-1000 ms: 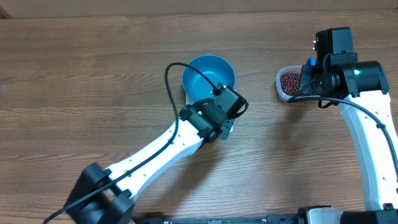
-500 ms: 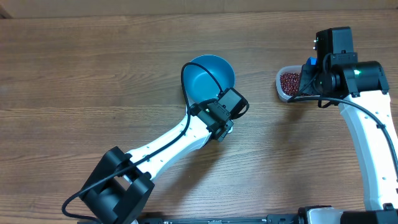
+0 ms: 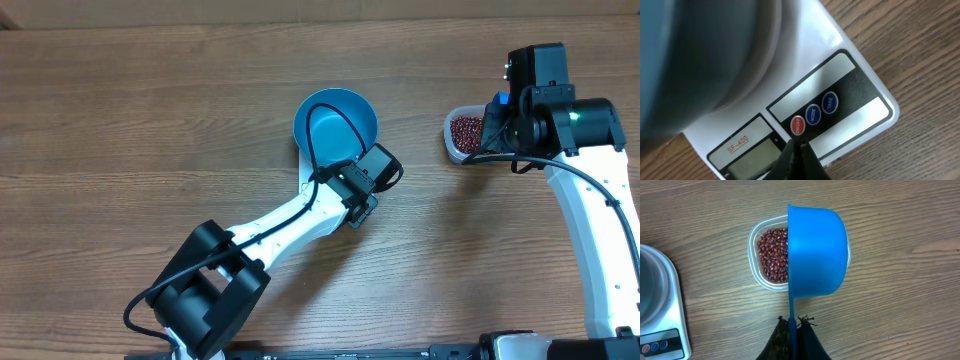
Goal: Scoop item into bowl and weigh 150g on scale
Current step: 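Lower the blue scoop over the red bean tub with the right gripper, then release the teal bowl and raise the left gripper beside the scale, then dip the blue scoop into the red beans with the right gripper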
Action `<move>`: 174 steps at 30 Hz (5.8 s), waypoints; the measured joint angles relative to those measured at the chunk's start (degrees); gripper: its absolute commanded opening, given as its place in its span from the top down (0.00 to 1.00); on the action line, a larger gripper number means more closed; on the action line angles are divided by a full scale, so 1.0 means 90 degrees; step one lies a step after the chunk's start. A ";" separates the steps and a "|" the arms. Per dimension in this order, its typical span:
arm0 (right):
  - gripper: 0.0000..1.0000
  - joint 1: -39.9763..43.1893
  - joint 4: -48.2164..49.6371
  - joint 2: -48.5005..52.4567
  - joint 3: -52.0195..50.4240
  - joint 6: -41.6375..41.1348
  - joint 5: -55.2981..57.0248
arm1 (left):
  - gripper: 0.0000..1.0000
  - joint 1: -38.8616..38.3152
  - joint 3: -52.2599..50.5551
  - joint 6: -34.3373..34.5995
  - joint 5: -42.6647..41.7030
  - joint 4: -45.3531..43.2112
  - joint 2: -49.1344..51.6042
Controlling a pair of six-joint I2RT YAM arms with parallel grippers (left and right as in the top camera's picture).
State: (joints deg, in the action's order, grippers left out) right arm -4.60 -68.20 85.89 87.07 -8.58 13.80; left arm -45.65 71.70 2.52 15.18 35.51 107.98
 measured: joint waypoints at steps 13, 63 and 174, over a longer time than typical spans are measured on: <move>0.96 0.0000 -0.0002 0.0000 0.0000 0.0002 -0.0002 | 0.96 0.0000 0.0000 -0.0002 0.0007 -0.0189 0.0221; 0.96 0.0000 -0.0158 0.0000 0.0000 -0.0022 0.0000 | 0.96 0.0083 -0.0095 -0.0019 0.0182 -0.0527 0.0386; 0.96 -0.0500 -0.1044 0.2470 0.1467 0.0131 0.2142 | 0.00 0.2322 0.1571 -0.0797 -0.2373 0.3840 -0.2497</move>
State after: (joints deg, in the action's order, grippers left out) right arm -9.10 -77.60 108.12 100.27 -7.40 33.08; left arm -24.75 85.84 -4.64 -6.17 70.06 85.52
